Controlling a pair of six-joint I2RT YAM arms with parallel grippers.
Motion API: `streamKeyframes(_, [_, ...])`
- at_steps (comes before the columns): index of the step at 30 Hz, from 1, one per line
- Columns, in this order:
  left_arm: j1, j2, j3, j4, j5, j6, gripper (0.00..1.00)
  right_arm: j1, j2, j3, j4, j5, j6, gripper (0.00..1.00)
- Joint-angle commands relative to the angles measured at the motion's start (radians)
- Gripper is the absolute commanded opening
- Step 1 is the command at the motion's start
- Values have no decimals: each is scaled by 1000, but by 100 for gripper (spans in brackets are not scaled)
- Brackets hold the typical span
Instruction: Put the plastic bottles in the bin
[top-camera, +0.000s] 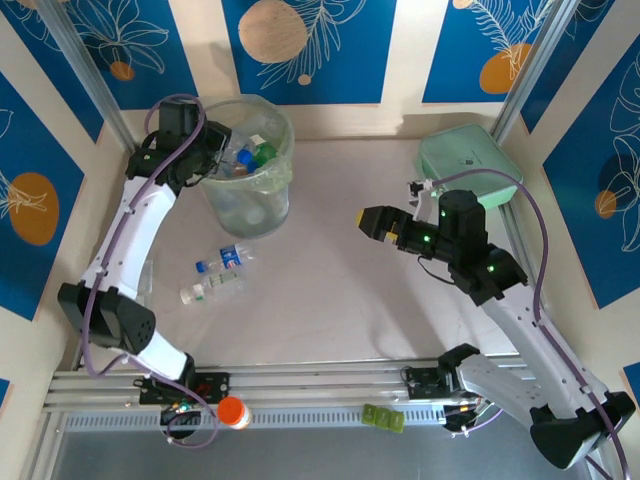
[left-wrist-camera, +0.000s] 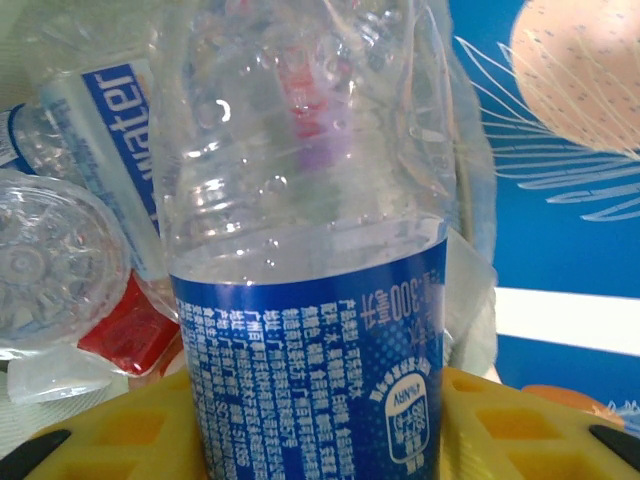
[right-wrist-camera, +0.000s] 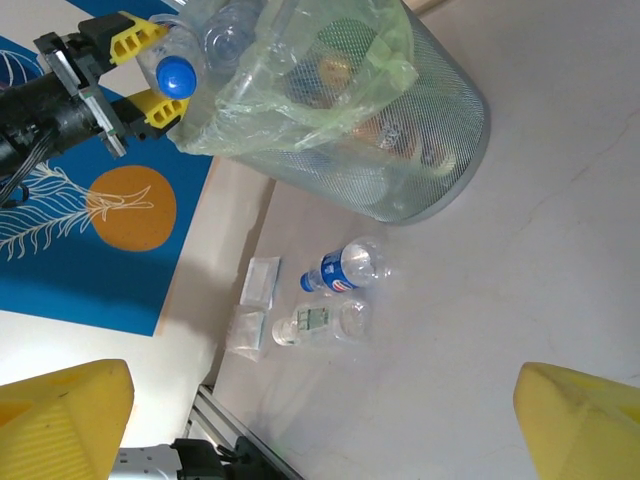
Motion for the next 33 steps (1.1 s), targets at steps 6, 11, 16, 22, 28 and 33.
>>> streamKeyframes(6, [38,0,29,-81,-1,-60,58,-12,-31,4,-21,8,-32,98])
streamKeyframes(11, [61,-52,27,-75,4,-32,66,-12,-32,0,-16,10,-24,98])
streamKeyframes(16, [103,-76,52,-98,46,-4,71,-12,-20,-7,5,8,-5,98])
streamKeyframes(22, [116,-135,27,-78,52,86,63,-3,8,-14,34,-7,4,95])
streamKeyframes(28, [113,-254,-126,-46,49,195,56,50,87,3,33,7,-31,90])
streamKeyframes(33, [98,-420,-350,-78,-49,231,56,105,171,40,-24,37,-89,88])
